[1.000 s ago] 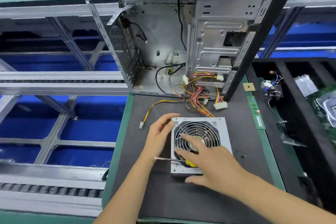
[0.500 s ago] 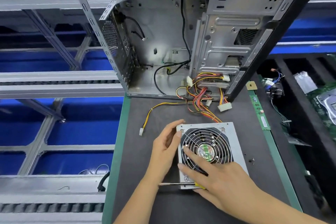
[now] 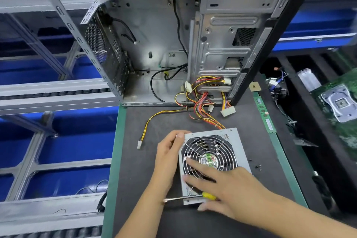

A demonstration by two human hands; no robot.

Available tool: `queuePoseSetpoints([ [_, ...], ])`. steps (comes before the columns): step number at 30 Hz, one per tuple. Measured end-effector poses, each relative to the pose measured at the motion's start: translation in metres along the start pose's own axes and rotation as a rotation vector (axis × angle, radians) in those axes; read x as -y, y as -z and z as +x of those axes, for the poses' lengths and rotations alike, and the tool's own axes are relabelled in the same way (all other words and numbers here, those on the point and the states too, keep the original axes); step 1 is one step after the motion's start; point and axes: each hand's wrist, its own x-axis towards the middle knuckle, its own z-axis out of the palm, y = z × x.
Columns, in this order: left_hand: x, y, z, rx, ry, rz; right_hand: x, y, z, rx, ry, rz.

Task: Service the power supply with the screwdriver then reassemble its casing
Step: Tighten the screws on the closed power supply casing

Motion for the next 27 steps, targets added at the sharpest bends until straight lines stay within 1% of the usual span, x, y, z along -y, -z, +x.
queuePoseSetpoints([
  [1, 0.0, -0.002, -0.001, -0.012, -0.012, 0.017, -0.01, 0.004, -0.002, -0.042, -0.077, 0.055],
  [4, -0.002, -0.006, -0.001, -0.054, -0.024, 0.051, -0.049, 0.013, -0.008, -0.222, -0.411, 0.28],
  [5, -0.005, -0.007, 0.0, -0.064, -0.013, 0.052, -0.058, 0.012, -0.011, -0.233, -0.48, 0.303],
  [7, -0.009, -0.008, 0.003, -0.076, 0.015, 0.055, -0.067, -0.001, -0.015, -0.245, -0.521, 0.328],
  [11, -0.006, -0.019, -0.001, -0.08, -0.002, 0.238, -0.069, -0.025, -0.017, -0.341, -0.566, 0.642],
  [12, -0.005, -0.02, -0.002, -0.086, 0.0, 0.253, -0.07, -0.028, -0.017, -0.355, -0.575, 0.691],
  [14, -0.004, -0.02, -0.002, -0.107, 0.04, 0.231, -0.074, -0.028, -0.016, -0.349, -0.582, 0.813],
  [15, -0.005, -0.017, -0.003, -0.121, 0.067, 0.197, -0.076, -0.027, -0.017, -0.332, -0.607, 0.923],
  [17, -0.004, -0.012, -0.01, -0.12, 0.126, 0.089, -0.076, -0.025, -0.025, -0.359, -0.717, 1.117],
  [19, -0.001, -0.008, -0.02, -0.088, 0.176, 0.032, -0.074, -0.029, -0.036, -0.383, -0.855, 1.23],
  [20, 0.002, -0.008, -0.024, -0.08, 0.185, 0.041, -0.069, -0.032, -0.04, -0.364, -0.874, 1.294],
  [24, 0.005, -0.008, -0.029, -0.128, 0.196, 0.06, -0.042, -0.036, -0.04, -0.308, -0.776, 1.523],
  [27, 0.004, -0.008, -0.03, -0.135, 0.197, 0.086, -0.034, -0.043, -0.041, -0.332, -0.863, 1.604],
])
